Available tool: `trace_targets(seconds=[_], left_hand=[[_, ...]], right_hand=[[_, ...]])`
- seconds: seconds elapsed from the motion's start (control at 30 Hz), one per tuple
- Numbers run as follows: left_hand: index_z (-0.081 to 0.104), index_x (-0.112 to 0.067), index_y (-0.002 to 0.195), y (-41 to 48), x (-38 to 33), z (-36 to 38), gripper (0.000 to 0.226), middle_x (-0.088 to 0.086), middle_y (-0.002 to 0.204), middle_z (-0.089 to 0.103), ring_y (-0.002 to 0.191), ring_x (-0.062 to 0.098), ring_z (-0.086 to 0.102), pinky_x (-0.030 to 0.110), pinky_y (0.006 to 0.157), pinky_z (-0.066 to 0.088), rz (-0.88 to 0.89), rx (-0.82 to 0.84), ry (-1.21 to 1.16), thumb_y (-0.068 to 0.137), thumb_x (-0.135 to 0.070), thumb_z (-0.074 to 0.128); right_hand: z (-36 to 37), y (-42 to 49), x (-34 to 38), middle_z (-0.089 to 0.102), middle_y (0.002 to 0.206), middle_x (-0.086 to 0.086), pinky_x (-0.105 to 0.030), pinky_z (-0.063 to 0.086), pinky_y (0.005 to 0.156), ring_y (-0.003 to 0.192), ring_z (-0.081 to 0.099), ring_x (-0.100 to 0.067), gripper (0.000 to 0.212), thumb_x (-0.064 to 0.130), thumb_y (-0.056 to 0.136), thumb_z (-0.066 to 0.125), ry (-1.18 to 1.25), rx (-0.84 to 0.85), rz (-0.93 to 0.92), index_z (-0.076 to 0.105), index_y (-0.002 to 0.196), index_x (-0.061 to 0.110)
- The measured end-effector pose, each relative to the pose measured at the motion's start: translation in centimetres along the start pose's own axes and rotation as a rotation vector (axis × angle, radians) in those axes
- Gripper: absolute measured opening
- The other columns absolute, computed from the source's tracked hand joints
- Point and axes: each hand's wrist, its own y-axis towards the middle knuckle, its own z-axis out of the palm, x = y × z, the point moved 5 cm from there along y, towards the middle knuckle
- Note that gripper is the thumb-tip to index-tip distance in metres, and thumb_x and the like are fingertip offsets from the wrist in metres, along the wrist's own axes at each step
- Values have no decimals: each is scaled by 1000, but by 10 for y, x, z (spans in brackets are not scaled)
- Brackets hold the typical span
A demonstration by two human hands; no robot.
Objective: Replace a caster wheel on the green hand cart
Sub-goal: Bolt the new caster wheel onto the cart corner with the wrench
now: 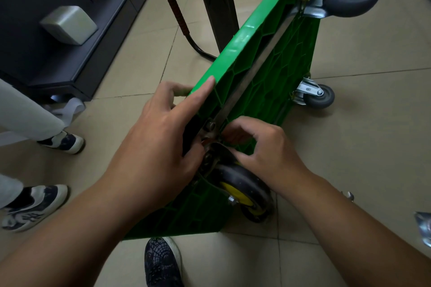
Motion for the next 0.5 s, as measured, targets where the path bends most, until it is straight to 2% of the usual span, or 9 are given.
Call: trace_targets(seconds=[0.17,0.33,0.5], left_hand=[[29,-41,161,0,1,1,86,-4,138,41,112,15,53,33,77,49,1,5,6,84,-21,63],[29,-41,161,0,1,1,86,-4,139,41,114,16,53,33,78,49,1,4,10,85,-21,64],[29,-41,161,0,1,1,87,-4,139,40,113,15,52,32,78,49,-3,9,10,85,-19,64]], right_hand=[[1,-1,-1,72,89,0,-41,57,74,83,69,-16,14,15,83,85,-57,-19,-12,76,92,9],[2,-4,-9,74,87,1,-40,58,73,81,70,-13,15,22,85,83,-17,-26,54,79,92,9],[0,-3,-4,72,91,3,-33,57,78,85,69,-10,22,16,81,86,45,-38,31,75,98,10]])
